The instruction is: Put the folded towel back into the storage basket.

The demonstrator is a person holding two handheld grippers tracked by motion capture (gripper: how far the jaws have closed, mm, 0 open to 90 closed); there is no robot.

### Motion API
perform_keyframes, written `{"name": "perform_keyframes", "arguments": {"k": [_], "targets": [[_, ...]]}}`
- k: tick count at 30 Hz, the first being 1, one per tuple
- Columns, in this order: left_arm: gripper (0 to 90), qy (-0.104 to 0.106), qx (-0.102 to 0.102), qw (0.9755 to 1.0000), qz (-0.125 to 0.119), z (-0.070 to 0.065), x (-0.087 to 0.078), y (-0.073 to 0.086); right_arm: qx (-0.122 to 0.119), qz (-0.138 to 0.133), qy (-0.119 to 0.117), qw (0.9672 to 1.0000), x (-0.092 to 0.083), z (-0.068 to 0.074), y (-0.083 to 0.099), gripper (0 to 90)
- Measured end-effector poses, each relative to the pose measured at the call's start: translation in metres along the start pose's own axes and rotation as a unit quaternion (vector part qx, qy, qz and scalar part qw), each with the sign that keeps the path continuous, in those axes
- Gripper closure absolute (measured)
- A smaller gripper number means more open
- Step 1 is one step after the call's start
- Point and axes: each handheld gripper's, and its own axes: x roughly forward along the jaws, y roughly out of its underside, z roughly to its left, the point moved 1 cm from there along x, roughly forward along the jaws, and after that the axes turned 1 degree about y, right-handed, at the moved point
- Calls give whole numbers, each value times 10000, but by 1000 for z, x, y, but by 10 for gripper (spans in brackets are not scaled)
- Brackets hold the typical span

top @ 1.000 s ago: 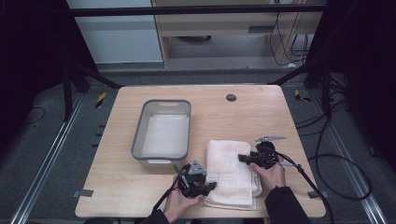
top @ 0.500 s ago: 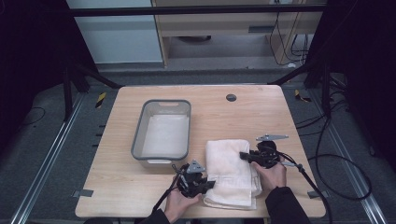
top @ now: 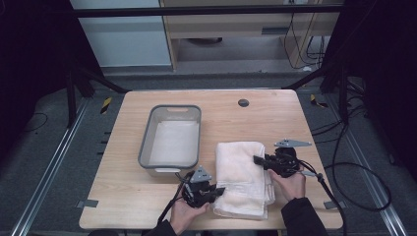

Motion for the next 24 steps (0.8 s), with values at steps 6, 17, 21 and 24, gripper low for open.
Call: {"name": "perform_keyframes", "arguments": {"k": [6, 17, 21, 24], "targets": [[783, -3, 98, 9998, -188, -4, -12, -7, -56, -210, -17, 9998, -12, 6, -7, 699], [783, -128, 230, 9988, -422, -7, -27, -16, -145, -494, -14, 9987, -22, 16, -19, 699], [783, -192, 295, 9982, -488, -7, -31, -18, -208, -560, 14, 9982, -22, 20, -24, 699], [783, -205, 297, 9979, -539, -6, -35, -21, -265, -605, 36, 9978, -23, 23, -28, 699]]}}
